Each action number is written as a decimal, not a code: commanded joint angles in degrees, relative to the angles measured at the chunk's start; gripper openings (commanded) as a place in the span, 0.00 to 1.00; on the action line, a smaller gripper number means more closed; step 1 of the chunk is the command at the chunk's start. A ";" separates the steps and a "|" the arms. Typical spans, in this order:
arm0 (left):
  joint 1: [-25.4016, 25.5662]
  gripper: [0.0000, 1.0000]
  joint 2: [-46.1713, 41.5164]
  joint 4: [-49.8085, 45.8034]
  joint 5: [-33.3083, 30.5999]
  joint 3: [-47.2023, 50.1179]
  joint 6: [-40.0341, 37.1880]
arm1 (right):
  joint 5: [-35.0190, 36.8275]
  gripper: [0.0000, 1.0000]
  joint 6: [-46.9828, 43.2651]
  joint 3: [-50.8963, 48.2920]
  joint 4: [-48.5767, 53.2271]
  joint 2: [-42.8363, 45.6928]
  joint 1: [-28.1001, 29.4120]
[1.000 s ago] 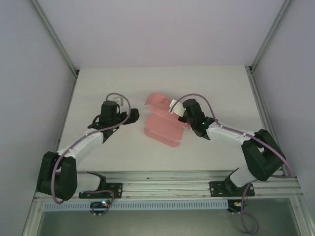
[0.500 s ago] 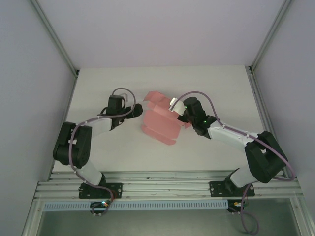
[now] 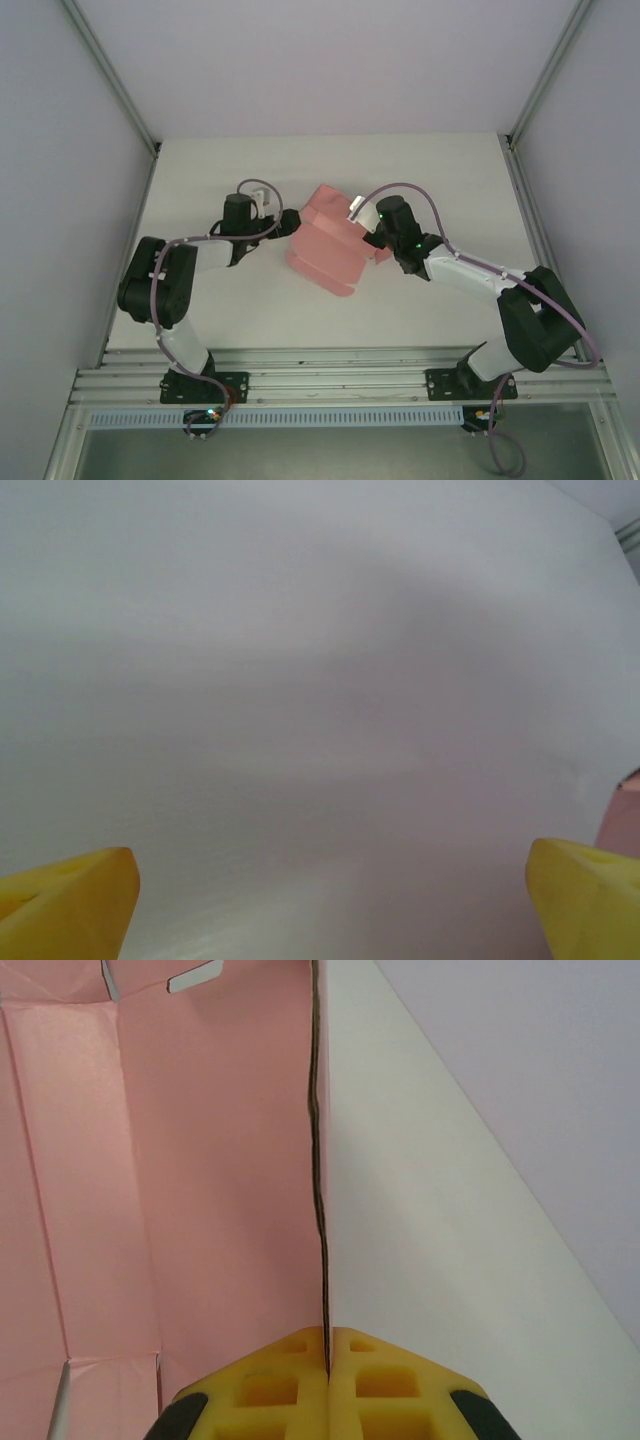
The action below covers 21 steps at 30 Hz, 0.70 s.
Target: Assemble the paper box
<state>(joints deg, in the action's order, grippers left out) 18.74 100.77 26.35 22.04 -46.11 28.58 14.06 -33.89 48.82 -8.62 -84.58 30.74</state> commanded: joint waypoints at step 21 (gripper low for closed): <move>7.61 1.00 0.28 11.49 3.26 2.41 -3.40 | -5.29 0.00 3.95 -0.99 1.24 3.83 -0.15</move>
<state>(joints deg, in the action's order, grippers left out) 24.80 102.37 36.84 24.12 -44.51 28.40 13.28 -29.98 48.40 -6.96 -81.93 29.36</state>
